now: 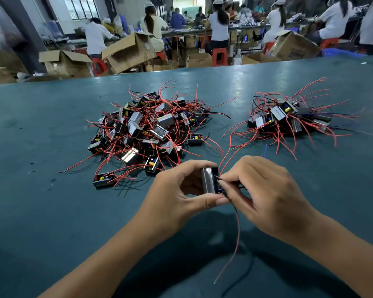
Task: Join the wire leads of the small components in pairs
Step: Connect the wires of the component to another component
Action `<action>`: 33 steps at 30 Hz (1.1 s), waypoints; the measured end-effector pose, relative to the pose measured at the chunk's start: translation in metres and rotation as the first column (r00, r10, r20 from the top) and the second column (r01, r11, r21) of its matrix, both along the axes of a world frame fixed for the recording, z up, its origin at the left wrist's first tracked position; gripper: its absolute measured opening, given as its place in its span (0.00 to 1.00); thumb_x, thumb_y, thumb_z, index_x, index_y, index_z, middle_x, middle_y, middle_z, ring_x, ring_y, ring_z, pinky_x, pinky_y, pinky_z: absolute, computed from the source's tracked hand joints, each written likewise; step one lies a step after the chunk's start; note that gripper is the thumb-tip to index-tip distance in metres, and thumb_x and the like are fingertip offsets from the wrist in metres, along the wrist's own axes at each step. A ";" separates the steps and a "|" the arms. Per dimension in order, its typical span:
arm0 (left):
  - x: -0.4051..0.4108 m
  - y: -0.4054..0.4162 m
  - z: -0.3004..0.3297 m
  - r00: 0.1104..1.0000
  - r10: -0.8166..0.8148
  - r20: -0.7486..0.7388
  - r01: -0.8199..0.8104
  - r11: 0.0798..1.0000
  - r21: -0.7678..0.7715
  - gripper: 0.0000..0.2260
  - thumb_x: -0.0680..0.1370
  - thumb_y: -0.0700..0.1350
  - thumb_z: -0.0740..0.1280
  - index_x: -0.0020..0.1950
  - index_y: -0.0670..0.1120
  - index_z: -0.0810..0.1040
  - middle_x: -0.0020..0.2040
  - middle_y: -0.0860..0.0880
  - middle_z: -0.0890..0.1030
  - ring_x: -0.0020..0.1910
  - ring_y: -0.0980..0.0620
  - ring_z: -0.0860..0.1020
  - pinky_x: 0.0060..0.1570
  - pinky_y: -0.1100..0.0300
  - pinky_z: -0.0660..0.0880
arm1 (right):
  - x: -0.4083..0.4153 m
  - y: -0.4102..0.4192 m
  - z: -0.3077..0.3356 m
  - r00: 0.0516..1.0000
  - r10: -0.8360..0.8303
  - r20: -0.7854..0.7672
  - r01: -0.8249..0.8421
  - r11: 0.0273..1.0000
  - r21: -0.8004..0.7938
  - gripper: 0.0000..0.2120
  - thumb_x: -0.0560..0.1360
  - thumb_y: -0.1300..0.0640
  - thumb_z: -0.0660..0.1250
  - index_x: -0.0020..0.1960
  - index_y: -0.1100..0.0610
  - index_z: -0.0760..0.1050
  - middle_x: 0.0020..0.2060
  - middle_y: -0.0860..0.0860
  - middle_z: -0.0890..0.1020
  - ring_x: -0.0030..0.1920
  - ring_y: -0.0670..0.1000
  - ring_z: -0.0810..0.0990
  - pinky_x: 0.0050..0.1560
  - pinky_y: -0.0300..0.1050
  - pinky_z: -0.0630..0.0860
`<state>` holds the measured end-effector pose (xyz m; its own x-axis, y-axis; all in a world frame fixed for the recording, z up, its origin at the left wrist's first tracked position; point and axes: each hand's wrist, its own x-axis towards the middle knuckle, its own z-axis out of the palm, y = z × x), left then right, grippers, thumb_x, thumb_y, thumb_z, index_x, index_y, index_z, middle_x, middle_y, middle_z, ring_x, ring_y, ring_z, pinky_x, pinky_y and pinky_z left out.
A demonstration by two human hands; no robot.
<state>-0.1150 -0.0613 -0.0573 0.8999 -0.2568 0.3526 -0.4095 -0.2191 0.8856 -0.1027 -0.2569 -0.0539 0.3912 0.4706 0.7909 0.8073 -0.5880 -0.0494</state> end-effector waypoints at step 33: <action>0.006 0.005 -0.006 0.971 0.059 0.230 -0.097 0.983 0.157 0.26 0.67 0.51 0.80 0.62 0.44 0.80 0.50 0.54 0.84 0.48 0.54 0.84 0.51 0.55 0.81 | -0.009 -0.002 0.000 0.717 0.205 -0.666 0.037 0.943 0.330 0.11 0.74 0.56 0.66 0.51 0.46 0.84 0.34 0.48 0.83 0.33 0.51 0.79 0.35 0.48 0.75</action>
<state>-0.1095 -0.0564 -0.0631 0.8224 -0.2609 0.5056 -0.5688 -0.3939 0.7220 -0.1116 -0.2590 -0.0536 0.8480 0.3178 0.4242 0.5234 -0.3763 -0.7645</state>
